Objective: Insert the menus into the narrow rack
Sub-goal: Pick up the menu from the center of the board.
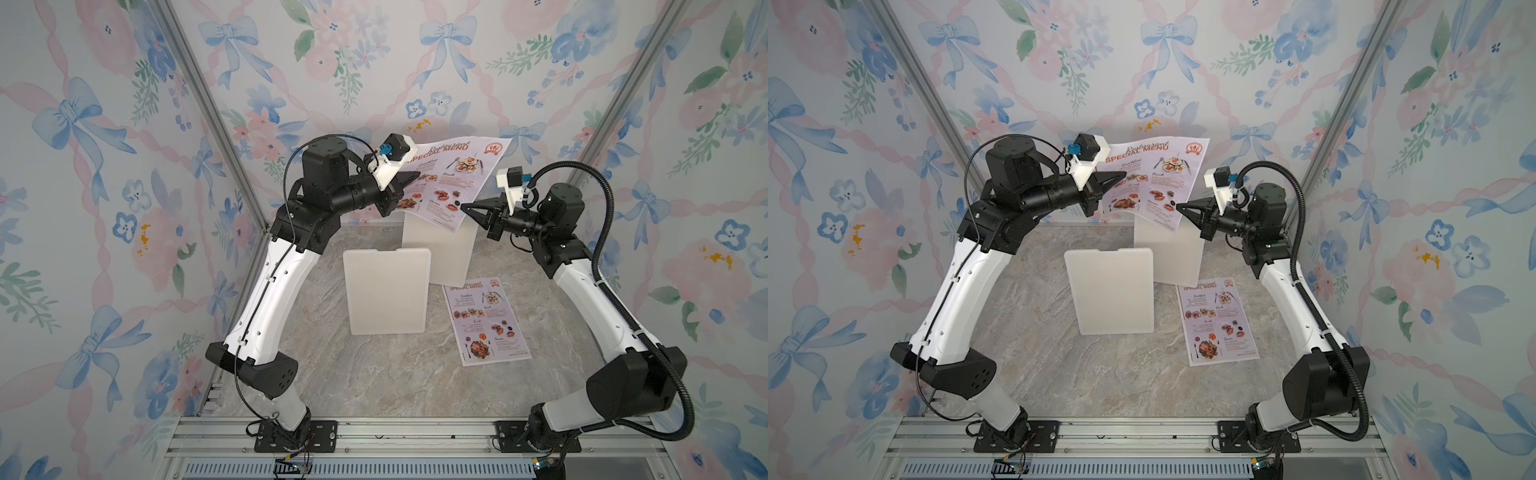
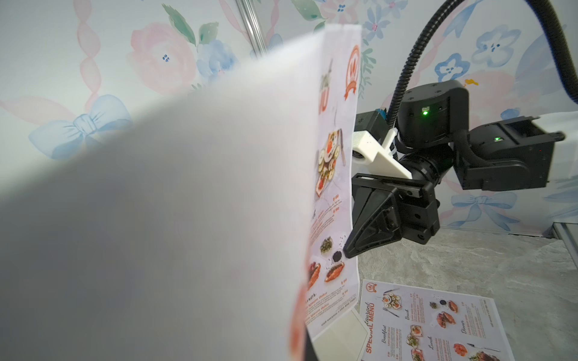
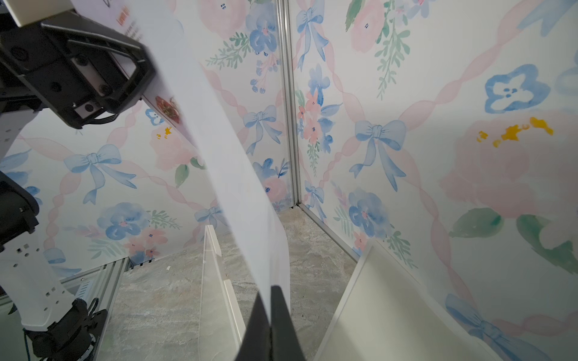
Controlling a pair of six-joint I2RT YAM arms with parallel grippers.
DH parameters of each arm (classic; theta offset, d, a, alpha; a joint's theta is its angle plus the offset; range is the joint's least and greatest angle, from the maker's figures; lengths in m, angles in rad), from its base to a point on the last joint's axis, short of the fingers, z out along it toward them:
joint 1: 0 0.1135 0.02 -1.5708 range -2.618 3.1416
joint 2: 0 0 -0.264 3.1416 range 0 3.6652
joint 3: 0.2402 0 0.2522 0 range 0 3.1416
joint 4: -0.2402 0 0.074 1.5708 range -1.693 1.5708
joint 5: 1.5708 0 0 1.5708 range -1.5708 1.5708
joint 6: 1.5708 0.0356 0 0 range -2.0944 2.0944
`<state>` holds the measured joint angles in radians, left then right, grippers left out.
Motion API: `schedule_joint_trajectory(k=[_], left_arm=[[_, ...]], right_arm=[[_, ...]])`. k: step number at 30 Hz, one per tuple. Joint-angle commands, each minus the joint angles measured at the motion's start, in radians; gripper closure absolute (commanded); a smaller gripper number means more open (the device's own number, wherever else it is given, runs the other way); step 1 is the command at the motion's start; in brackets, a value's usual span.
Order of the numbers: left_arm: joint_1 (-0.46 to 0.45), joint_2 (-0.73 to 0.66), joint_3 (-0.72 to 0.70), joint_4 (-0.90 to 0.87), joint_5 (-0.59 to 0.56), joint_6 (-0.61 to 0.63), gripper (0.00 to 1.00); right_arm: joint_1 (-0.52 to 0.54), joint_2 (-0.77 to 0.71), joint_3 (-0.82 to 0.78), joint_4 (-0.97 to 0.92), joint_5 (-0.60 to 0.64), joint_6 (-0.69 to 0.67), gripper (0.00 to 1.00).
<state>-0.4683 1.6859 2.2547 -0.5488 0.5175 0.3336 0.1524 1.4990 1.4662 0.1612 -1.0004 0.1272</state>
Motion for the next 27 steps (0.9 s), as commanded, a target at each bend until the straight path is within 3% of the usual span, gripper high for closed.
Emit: schedule_joint_trajectory(k=[1,9,19,21,27], left_arm=[[0.020,-0.006,-0.006,0.003,0.002,-0.014,0.74],[0.046,-0.009,-0.008,0.010,0.001,-0.033,0.65],[0.094,0.016,-0.010,0.030,0.111,-0.076,0.63],[0.097,0.012,-0.025,0.030,0.115,-0.080,0.67],[0.103,-0.019,-0.110,0.038,0.113,-0.074,0.97]], right_arm=[[0.005,-0.034,-0.018,0.064,0.015,0.056,1.00],[0.006,-0.071,-0.047,0.100,-0.044,0.123,1.00],[0.006,-0.110,-0.070,0.138,-0.138,0.208,1.00],[0.003,-0.111,-0.071,0.157,-0.135,0.230,1.00],[0.001,-0.113,-0.057,0.112,-0.106,0.196,1.00]])
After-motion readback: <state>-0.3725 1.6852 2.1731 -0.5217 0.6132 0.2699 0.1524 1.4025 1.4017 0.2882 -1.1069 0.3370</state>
